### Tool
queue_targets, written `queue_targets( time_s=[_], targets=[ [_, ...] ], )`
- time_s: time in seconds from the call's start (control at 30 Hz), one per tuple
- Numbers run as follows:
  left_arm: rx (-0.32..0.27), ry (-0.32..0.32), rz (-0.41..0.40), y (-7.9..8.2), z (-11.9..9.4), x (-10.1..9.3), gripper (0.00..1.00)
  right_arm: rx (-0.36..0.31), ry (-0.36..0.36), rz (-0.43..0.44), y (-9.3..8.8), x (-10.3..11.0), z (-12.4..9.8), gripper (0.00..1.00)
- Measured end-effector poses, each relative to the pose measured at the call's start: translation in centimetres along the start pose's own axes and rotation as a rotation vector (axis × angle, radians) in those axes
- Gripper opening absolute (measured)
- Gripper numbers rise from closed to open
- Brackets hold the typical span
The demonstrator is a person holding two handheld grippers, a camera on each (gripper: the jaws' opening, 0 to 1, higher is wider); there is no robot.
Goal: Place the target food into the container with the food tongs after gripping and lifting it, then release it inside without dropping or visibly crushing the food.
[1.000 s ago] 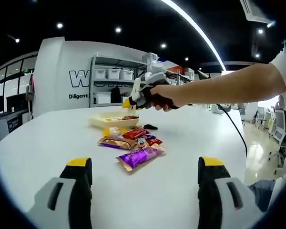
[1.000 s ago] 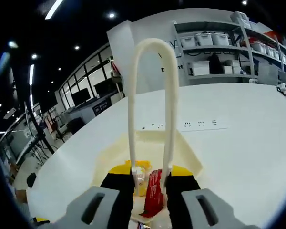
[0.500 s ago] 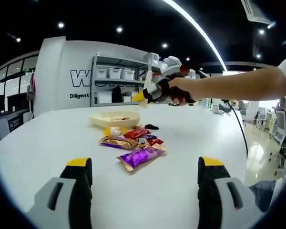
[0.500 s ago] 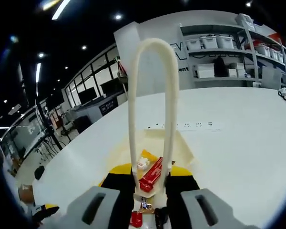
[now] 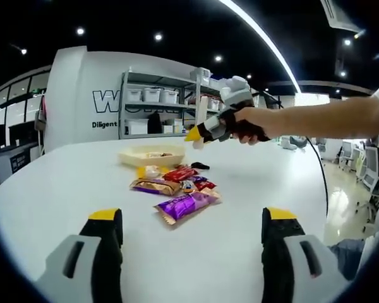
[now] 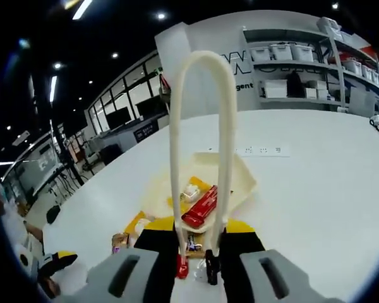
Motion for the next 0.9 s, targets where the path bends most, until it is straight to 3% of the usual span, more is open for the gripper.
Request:
queue_targets(
  time_s=[0.4, 0.9],
  targets=[
    [-0.006, -0.004, -0.002, 0.2, -0.1, 0.0, 0.9, 0.025, -0.016, -0.038, -2.3, -0.6, 0.4, 0.19],
    [-0.01, -0.003, -0.002, 0.2, 0.0, 0.0, 0.89, -0.026, -0.049, -0.109, -2.2, -1.2, 0.8, 0.2]
  ],
)
Point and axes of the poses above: the point that each gripper's makers call its tool centre point, and the gripper's own axes: z roughly forward along the fingers, x roughly to its left, y roughly out of its top, the point moved 2 cm from there along -z, roughly backward along the fingers, and after that the axes turned 10 degrees about -x, right-handed, at the moved point
